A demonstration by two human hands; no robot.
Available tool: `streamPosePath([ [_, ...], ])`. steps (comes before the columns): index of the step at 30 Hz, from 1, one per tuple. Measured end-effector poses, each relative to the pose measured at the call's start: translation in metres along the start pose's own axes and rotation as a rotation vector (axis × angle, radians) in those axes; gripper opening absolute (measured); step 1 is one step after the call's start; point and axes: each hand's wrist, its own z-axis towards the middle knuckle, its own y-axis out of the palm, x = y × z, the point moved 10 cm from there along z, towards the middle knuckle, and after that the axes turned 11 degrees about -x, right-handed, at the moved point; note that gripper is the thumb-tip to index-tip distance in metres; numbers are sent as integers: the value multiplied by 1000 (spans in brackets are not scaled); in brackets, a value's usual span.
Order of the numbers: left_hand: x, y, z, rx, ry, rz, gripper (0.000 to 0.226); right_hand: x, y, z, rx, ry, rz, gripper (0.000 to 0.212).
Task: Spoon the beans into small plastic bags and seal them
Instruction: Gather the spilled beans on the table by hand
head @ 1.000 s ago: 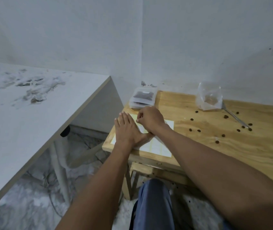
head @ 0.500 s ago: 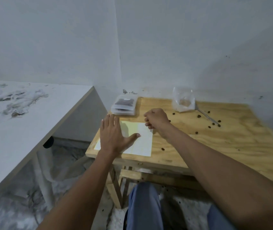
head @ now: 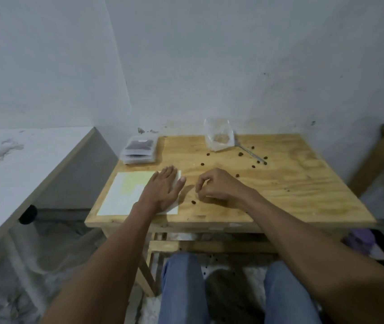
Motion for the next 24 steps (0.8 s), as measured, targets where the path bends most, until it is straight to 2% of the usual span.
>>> streamPosePath([
  [2,1,1,1,-12,0,34,107,0,5,0,12,-24,-93,18],
  [4,2,3,1,-38,-4,52,113,-4,10,-1,27,-42,-174,22],
  [6,2,5,0,-48,-9,71,115,-8,13,0,38,-66,-226,19],
  [11,-1,6,1,-45,-20,58,95,-12,17,1,14,-32,-240,10],
  [13,-2,7,2,-39,-27,54,92,-12,13,0,63,1,-227,13],
  [15,-2,7,2,-34,-31,48,88,-7,-1,-2,186,52,-14,20],
  [17,-1,5,0,-28,-33,32,97,11,-12,-5,294,117,442,24],
  [20,5,2,1,-23,-18,3,117,35,-10,1,312,169,1144,23],
  [22,17,1,5,-36,27,6,130,42,-17,5,331,152,1342,23],
  [24,30,2,12,-72,62,29,141,47,-24,7,346,162,1362,21],
])
